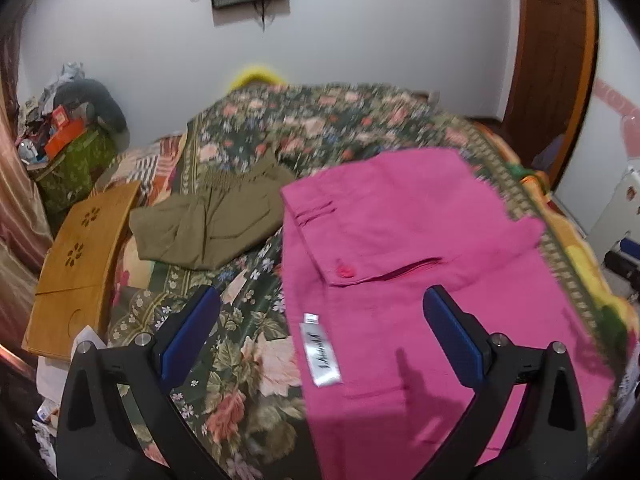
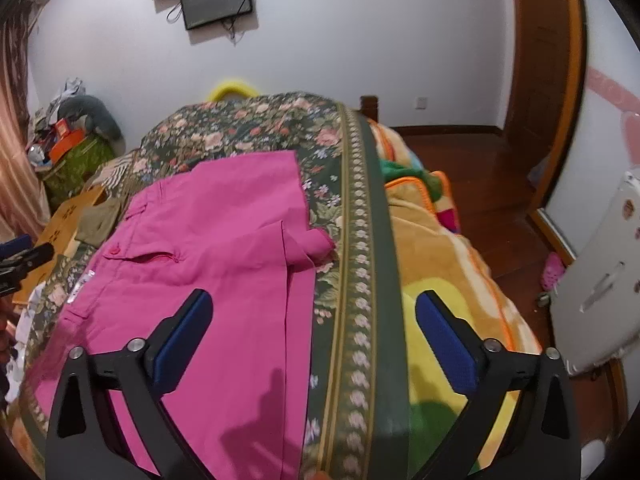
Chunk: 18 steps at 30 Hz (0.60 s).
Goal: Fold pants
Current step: 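Lower both tools to the pink trousers' leg hems and close both grippers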
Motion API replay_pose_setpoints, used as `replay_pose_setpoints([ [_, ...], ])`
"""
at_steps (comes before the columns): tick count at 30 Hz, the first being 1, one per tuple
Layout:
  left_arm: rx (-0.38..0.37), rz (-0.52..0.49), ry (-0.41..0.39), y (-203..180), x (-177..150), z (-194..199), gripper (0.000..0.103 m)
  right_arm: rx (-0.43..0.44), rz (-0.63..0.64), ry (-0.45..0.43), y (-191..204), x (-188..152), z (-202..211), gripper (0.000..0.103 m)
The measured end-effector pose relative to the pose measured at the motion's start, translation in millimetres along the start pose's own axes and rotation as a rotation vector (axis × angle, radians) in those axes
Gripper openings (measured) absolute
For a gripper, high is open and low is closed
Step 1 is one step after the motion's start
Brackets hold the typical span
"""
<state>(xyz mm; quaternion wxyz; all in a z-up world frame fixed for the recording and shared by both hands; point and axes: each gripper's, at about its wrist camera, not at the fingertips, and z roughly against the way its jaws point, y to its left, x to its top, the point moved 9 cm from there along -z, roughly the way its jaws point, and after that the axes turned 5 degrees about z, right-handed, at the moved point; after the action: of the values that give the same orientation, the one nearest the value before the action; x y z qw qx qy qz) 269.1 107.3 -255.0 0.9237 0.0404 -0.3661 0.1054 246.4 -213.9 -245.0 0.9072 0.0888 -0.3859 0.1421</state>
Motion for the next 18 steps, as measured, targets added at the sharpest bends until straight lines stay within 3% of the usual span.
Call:
replay_pose_setpoints([
  [4, -0.043, -0.002, 0.096, 5.3, -7.8, -31.2, 0.099, 0.046, 0.027, 0.016, 1.6, 7.5, -25.3, 0.088],
  [8, -0.073, -0.017, 0.175, 3.1, -17.1, -53.6, 0.073, 0.083, 0.063, 0.038, 8.1, 13.1, -48.5, 0.086],
  [10, -0.104, -0.009, 0.211, 0.6, -20.8, -60.3, 0.065, 0.096, 0.077, 0.057, 11.4, 18.7, -62.5, 0.073],
  [12, -0.135, 0.003, 0.246, -2.5, -23.6, -68.8, 0.051, 0.113, 0.09, 0.084, 13.9, 19.1, -75.8, 0.069],
  [14, -0.161, 0.022, 0.287, -4.1, -27.1, -77.7, 0.044, 0.123, 0.095, 0.099, 15.3, 20.3, -85.8, 0.068],
  [18, -0.227, 0.048, 0.34, -9.2, -31.2, -88.3, 0.04, 0.144, 0.103, 0.126, 17.5, 20.5, -101.2, 0.051],
])
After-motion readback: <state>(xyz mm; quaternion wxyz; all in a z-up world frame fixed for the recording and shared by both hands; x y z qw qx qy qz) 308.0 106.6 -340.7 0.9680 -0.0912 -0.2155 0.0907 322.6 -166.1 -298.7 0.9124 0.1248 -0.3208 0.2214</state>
